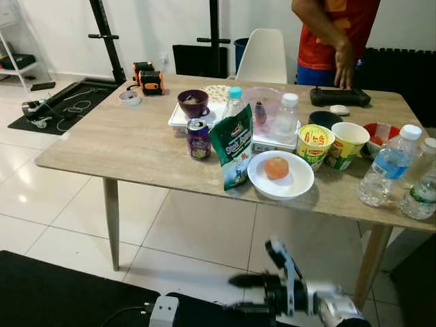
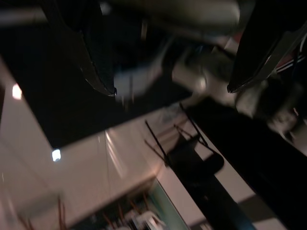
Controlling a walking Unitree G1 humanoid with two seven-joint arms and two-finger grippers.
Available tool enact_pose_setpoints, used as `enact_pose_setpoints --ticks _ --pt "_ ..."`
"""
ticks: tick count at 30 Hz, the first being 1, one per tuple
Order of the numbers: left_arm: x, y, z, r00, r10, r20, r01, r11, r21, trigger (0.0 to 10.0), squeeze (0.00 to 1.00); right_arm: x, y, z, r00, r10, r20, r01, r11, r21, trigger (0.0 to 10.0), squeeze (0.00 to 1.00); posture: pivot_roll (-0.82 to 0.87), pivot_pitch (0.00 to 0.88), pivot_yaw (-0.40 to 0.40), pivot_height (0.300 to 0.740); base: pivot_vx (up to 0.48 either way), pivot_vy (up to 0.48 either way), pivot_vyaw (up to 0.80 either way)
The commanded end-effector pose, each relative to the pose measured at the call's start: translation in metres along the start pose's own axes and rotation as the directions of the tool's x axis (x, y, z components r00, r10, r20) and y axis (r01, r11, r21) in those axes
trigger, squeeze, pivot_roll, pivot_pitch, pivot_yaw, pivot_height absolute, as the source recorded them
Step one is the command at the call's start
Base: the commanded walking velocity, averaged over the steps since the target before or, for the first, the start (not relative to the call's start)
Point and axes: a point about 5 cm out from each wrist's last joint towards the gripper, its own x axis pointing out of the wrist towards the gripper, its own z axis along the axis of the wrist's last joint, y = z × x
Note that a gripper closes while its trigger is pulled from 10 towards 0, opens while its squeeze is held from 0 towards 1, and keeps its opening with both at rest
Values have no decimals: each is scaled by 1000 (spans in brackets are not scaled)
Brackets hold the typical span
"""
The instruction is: Restocking fridge
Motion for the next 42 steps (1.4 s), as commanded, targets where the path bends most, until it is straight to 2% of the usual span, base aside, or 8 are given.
enact_pose_setpoints --ticks 1,12,14,15,28,29,39,42 --pt "0 -2 -4 1000 1 -12 -1 1000 -8 10000 0 1 1 1 1000 7 19 -7 1000 3 10000 0 -63 30 -22 740 0 0 0" --pt "0 -4 -5 1000 -6 -15 6 1000 4 10000 0 31 -1 115 930 -25 367 135 951 -278 10000 0 -62 29 -23 740 0 0 0" --pt "0 -4 -5 1000 -6 -15 6 1000 5 10000 0 33 -4 134 910 -54 410 187 938 -292 10000 267 -62 29 -23 740 0 0 0" --pt "0 -4 -4 1000 -7 -15 7 1000 6 10000 0 35 -6 147 903 -88 420 236 920 -315 10000 1000 -63 28 -27 740 0 0 0" --pt "0 -6 -5 1000 -9 -15 9 1000 -2 10000 0 26 -34 175 871 -473 132 439 630 -641 10000 1000 -58 31 -34 740 0 0 0" --pt "0 -6 -5 1000 -8 -15 8 1000 -5 10000 0 19 -34 178 866 -492 89 416 612 -672 10000 47 -54 35 -34 740 0 0 0" --pt "0 -6 -5 1000 -8 -16 8 1000 -9 10000 0 -18 -18 179 896 -412 -165 173 668 -724 10000 0 -60 36 -37 740 0 0 0" --pt "0 -6 -6 1000 -10 -16 9 1000 -10 10000 0 -38 -23 167 818 -481 -315 124 683 -720 10000 0 -62 36 -36 740 0 0 0"
